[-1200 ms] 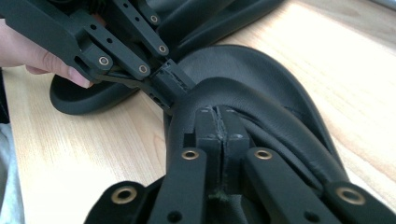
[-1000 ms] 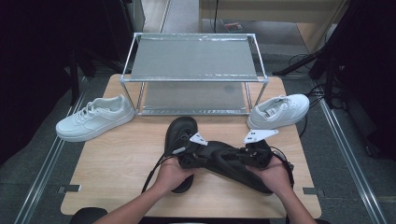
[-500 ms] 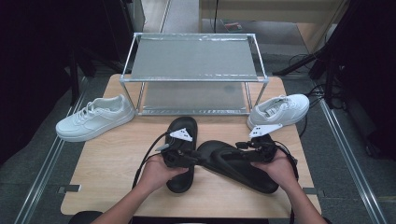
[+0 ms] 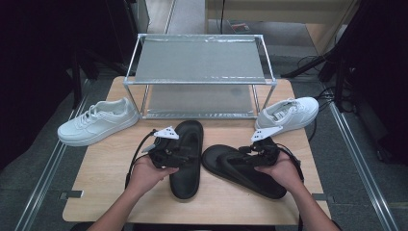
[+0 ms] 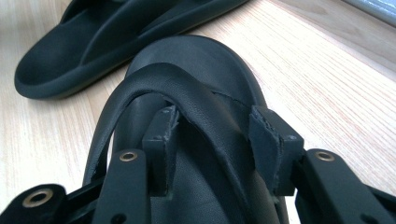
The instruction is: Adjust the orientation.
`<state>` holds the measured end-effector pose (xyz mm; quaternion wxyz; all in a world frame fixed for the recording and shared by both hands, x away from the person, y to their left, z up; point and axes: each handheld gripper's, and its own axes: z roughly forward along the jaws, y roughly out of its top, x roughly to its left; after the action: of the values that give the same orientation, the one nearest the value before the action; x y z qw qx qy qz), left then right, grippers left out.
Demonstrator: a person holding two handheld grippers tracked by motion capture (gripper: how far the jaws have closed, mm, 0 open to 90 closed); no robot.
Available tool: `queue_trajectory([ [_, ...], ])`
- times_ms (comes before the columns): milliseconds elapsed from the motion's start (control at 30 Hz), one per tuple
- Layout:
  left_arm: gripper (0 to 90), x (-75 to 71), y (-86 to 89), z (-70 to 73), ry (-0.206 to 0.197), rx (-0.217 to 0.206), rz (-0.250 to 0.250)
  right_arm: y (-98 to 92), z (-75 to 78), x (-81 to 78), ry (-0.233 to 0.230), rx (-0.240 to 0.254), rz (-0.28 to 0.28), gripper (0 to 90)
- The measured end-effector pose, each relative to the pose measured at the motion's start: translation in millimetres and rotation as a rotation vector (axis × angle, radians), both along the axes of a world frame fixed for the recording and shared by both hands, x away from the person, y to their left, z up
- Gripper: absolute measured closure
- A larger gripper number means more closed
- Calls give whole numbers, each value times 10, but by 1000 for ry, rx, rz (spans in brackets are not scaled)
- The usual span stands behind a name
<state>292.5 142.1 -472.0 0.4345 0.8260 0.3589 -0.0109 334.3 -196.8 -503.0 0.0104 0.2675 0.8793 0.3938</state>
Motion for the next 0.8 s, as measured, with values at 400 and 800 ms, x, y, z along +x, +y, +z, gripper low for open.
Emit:
queue_trajectory([
  [400, 485, 3, 134, 35, -26, 4, 47, -22, 10, 3, -11, -39, -62, 674],
  [800, 474, 30, 209, 28, -26, 17, 34, -64, 50, 46, 23, -39, -277, 720],
])
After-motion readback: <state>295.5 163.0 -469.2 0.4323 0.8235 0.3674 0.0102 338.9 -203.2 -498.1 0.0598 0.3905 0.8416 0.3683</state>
